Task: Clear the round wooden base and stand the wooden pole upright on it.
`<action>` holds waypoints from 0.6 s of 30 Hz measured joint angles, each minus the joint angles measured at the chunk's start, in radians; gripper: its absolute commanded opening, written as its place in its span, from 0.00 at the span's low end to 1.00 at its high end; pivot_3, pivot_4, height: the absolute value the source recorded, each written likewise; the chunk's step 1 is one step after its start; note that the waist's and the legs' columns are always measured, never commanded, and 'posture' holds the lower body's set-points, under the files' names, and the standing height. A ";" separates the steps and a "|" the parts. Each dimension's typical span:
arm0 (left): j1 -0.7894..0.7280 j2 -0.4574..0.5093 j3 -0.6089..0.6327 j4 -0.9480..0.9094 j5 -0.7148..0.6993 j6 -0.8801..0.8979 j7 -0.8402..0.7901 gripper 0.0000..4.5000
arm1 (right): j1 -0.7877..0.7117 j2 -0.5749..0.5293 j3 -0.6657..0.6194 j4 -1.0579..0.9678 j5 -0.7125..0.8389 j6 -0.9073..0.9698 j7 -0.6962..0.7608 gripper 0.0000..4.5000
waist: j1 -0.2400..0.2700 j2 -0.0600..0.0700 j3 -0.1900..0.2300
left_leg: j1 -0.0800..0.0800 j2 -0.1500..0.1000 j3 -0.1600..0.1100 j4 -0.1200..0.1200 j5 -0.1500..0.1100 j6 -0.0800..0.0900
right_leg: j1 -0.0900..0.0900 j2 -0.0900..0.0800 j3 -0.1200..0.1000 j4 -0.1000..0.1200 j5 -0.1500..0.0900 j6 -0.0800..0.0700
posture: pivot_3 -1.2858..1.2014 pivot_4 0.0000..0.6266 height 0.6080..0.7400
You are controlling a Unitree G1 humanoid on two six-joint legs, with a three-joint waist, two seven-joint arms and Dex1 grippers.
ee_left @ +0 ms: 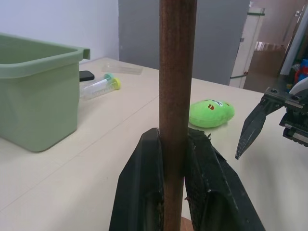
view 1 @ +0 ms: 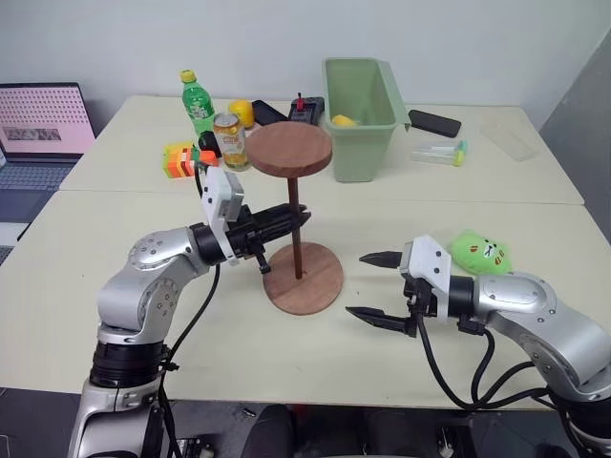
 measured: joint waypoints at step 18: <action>-0.024 -0.019 -0.016 0.071 0.014 -0.073 -0.020 0.06 | 0.000 -0.003 0.015 -0.003 -0.009 -0.001 -0.002 1.00 | 0.000 0.000 0.000 | 0.000 0.000 0.000 0.000 0.000 0.000 | 0.000 0.000 0.000 0.000 0.000 0.000 | 0.52 0.24 1.00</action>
